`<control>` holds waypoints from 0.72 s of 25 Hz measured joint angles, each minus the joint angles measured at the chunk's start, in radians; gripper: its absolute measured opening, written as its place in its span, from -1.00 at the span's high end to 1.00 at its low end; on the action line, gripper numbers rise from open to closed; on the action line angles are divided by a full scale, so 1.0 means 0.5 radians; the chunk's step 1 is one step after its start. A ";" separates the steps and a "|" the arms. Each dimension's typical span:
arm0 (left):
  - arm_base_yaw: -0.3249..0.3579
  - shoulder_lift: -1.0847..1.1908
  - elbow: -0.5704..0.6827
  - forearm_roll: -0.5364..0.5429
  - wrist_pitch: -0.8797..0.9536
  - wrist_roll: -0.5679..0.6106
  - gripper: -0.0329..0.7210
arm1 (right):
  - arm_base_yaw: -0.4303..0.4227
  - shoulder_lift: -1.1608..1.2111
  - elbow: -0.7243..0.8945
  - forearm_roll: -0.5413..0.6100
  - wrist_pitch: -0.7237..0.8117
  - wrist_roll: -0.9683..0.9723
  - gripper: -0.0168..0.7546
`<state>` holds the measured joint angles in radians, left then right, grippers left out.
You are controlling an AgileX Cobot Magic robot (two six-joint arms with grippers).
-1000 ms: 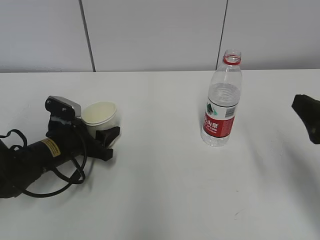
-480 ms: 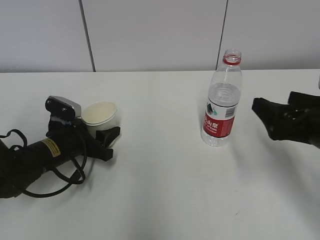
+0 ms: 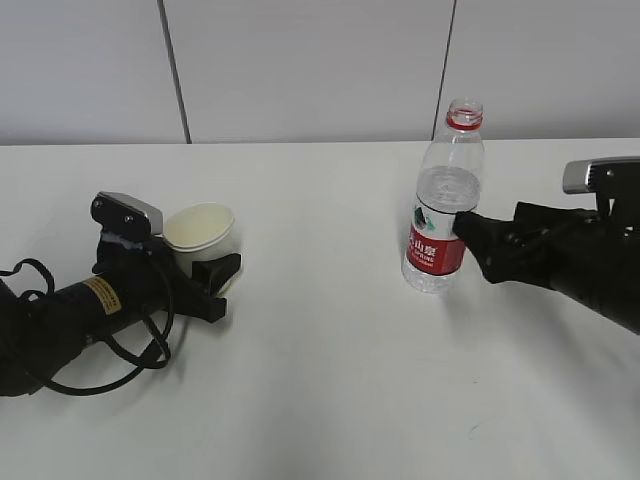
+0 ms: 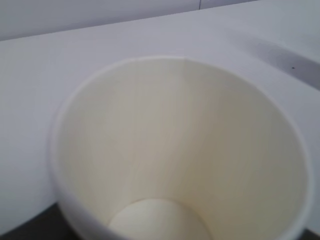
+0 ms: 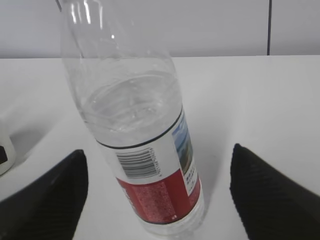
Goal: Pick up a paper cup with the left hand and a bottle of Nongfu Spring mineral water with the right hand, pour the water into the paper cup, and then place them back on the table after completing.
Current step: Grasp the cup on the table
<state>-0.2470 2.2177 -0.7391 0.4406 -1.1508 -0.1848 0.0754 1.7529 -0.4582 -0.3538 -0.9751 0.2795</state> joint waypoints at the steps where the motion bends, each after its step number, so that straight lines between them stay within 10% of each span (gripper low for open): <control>1: 0.000 0.000 0.000 0.000 0.000 0.000 -0.14 | 0.000 0.034 -0.022 -0.010 -0.010 0.009 -0.76; 18: 0.000 0.000 0.000 0.060 -0.005 0.000 -0.14 | 0.000 0.337 -0.364 -0.233 -0.027 0.066 -0.76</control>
<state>-0.2470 2.2177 -0.7391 0.4709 -1.1531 -0.1848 0.0754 1.9216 -0.6400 -0.4705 -0.9887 0.3127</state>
